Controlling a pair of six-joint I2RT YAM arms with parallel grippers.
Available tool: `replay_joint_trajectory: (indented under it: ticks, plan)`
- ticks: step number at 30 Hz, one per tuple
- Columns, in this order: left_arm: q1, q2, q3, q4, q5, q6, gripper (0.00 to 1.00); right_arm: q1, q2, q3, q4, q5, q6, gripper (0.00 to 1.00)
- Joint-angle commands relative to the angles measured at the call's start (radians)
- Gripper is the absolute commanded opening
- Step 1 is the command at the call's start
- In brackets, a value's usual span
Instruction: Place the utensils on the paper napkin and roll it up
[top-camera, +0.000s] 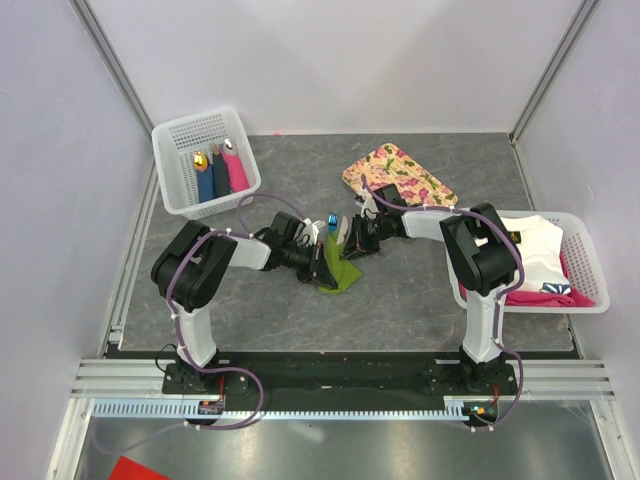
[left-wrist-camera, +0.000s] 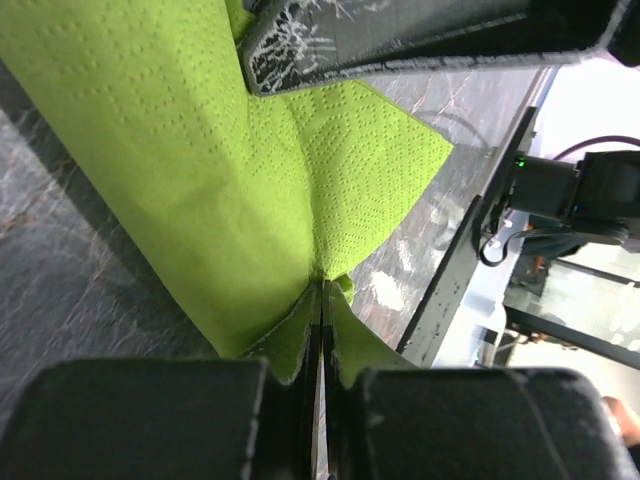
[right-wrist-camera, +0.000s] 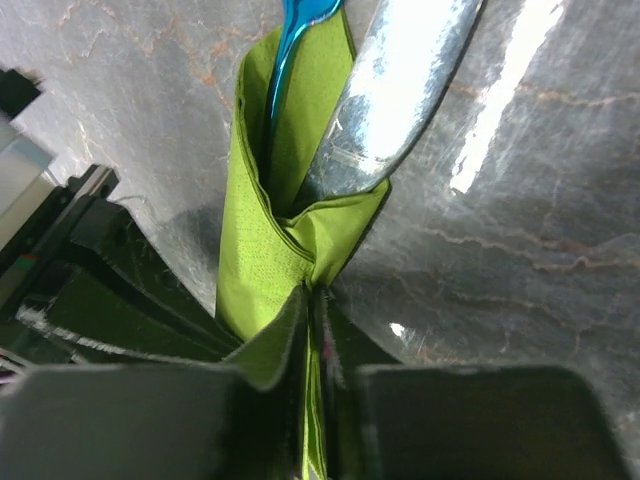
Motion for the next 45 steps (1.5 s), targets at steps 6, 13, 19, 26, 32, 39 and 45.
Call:
replay_joint_trajectory:
  ticks: [6,13,19,26,32,39,45]
  plan:
    - [-0.004,0.073,-0.005,-0.038,-0.066,-0.014,0.02,-0.039,-0.078,0.056,-0.095,0.086,-0.027,0.51]
    - [-0.004,0.054,-0.005,-0.037,-0.073,0.002,0.02,-0.028,-0.006,0.094,-0.103,0.074,0.031,0.63]
    - [-0.004,0.054,0.000,-0.041,-0.073,0.005,0.02,0.018,0.037,0.119,-0.102,0.095,0.046,0.63]
    - [-0.005,0.047,0.000,-0.043,-0.076,0.005,0.02,0.033,0.073,0.125,-0.187,0.251,0.020,0.58]
    - [-0.004,0.045,-0.002,-0.041,-0.083,0.005,0.02,0.047,0.085,0.099,-0.221,0.295,-0.011,0.32]
    - [-0.001,0.024,-0.006,-0.023,-0.080,0.002,0.02,0.043,0.079,0.087,-0.117,0.165,-0.021,0.00]
    - [0.036,-0.080,-0.034,0.043,-0.039,-0.026,0.26,0.034,0.042,0.068,0.012,0.138,-0.066,0.00]
